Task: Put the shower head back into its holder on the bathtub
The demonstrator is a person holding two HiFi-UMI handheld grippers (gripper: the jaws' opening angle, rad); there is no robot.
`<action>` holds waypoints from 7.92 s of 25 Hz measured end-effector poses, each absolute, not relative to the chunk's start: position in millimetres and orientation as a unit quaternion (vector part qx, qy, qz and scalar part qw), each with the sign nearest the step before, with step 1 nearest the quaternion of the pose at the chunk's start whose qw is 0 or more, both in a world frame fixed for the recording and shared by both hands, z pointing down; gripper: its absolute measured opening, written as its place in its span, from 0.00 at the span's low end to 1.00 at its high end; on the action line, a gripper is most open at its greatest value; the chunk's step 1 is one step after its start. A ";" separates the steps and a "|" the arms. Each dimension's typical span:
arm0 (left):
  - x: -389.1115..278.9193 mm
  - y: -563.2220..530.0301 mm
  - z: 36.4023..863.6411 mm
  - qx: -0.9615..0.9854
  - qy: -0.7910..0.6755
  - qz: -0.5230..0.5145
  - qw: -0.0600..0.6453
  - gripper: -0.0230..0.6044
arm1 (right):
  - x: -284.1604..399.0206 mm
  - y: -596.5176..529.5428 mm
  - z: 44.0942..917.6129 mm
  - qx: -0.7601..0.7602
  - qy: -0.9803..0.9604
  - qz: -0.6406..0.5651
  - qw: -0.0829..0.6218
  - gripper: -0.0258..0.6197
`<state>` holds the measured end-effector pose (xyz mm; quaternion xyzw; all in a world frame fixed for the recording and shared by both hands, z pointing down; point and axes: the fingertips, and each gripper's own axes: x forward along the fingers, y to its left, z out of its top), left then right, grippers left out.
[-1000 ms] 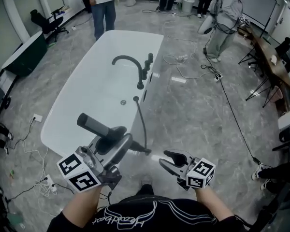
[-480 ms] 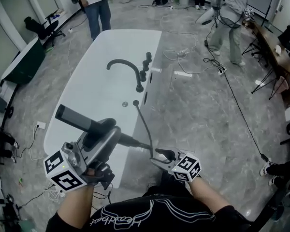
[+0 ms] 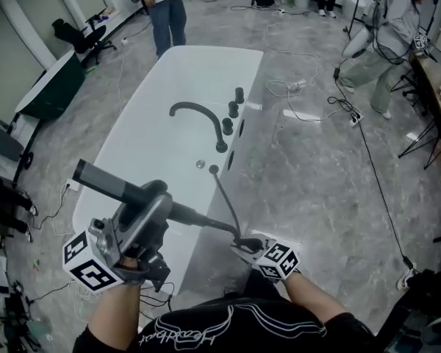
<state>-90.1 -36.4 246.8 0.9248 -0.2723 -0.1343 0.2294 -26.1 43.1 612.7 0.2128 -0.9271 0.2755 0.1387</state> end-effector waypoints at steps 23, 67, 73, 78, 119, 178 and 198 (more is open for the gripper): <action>-148.1 -114.7 247.1 0.840 -0.456 -0.218 0.196 0.23 | 68.2 -81.3 404.8 0.107 -0.963 0.242 -0.058 0.14; -290.7 -218.9 184.0 0.818 -0.514 -0.238 0.101 0.23 | -106.7 -342.6 333.1 0.096 -0.992 0.073 -0.043 0.14; -302.0 -221.2 196.4 0.820 -0.514 -0.220 0.124 0.23 | -114.4 -327.2 386.5 0.112 -0.987 0.119 0.004 0.14; -305.4 -223.6 209.3 0.824 -0.506 -0.209 0.144 0.23 | -122.5 -309.6 430.0 0.120 -0.981 0.141 0.051 0.14; -134.4 -270.9 372.9 0.905 -0.402 0.060 0.129 0.22 | -58.9 -247.3 619.2 0.154 -0.941 0.195 0.228 0.33; -61.8 -314.9 752.0 0.859 -0.393 0.280 0.171 0.32 | 42.4 -237.2 618.0 0.266 -0.915 0.258 0.161 0.11; -27.1 -139.2 448.2 0.907 -0.358 0.117 0.187 0.04 | 44.8 -142.1 441.3 0.160 -0.964 0.196 0.079 0.10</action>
